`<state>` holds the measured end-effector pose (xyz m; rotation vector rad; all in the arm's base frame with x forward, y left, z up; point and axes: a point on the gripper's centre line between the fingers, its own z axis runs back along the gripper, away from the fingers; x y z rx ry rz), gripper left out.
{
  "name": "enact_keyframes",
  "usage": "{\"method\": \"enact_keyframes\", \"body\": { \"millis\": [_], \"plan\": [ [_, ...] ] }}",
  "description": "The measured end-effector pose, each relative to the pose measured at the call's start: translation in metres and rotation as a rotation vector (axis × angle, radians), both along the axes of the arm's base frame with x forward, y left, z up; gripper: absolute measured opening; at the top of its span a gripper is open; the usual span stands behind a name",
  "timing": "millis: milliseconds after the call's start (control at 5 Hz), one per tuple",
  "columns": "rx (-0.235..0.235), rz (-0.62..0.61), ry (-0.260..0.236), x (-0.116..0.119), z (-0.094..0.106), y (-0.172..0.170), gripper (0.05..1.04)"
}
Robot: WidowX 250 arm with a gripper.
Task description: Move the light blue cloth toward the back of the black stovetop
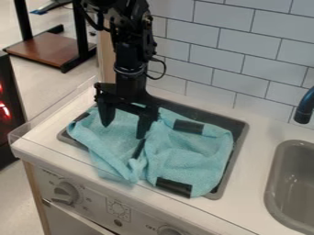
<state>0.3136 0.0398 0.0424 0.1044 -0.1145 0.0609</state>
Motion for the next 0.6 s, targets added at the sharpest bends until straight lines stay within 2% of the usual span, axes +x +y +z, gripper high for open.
{"method": "enact_keyframes", "body": {
  "millis": [400,600],
  "plan": [
    [0.048,0.047,0.011,0.005,-0.014,0.014,0.999],
    [0.042,0.041,0.038,0.009,-0.026,0.013,0.999]
  ]
}}
